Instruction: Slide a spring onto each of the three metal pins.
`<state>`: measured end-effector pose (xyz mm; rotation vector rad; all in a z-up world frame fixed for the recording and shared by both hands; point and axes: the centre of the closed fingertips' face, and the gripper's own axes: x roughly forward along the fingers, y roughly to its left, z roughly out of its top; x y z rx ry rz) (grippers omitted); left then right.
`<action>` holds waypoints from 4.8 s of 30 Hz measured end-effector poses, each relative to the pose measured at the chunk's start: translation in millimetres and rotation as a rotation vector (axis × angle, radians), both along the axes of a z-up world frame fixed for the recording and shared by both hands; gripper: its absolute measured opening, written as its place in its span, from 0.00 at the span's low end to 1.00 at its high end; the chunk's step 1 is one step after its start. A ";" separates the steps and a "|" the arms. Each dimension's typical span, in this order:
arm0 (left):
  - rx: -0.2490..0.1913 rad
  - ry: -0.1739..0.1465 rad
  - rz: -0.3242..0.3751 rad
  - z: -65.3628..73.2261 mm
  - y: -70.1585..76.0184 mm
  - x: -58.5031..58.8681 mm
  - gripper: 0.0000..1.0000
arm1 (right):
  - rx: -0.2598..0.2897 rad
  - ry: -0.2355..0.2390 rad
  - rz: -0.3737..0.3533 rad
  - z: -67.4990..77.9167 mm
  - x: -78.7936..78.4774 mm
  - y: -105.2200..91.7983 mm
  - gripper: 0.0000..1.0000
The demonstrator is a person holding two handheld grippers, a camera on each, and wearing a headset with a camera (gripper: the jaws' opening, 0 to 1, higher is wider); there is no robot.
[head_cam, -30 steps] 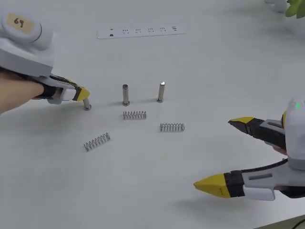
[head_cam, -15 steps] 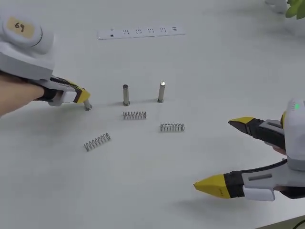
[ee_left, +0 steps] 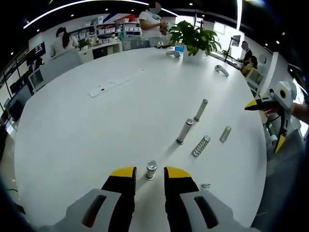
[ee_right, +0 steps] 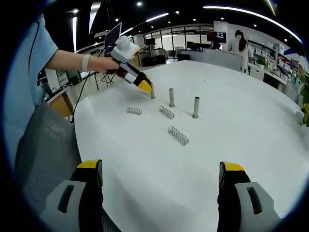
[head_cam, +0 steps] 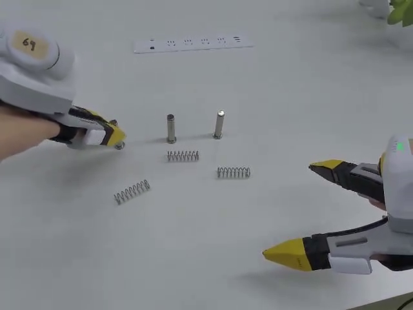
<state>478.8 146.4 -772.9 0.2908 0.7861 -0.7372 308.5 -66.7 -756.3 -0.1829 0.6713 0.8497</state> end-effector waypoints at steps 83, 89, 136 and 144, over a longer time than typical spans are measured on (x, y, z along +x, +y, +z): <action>-0.235 -0.191 -0.039 36.9 13.8 -98.1 0.95 | 0.010 -0.063 0.007 21.8 20.6 0.1 1.00; -0.282 -0.211 -0.067 40.6 7.9 -111.4 0.93 | 0.009 -0.062 0.008 21.5 18.2 1.1 1.00; -0.220 -0.189 -0.098 -17.6 -2.1 -109.5 0.23 | 0.015 -0.035 0.001 10.8 12.7 -3.1 1.00; -0.195 -0.185 -0.125 -23.7 -4.9 -110.5 0.17 | 0.017 -0.033 -0.001 10.8 12.3 -2.9 1.00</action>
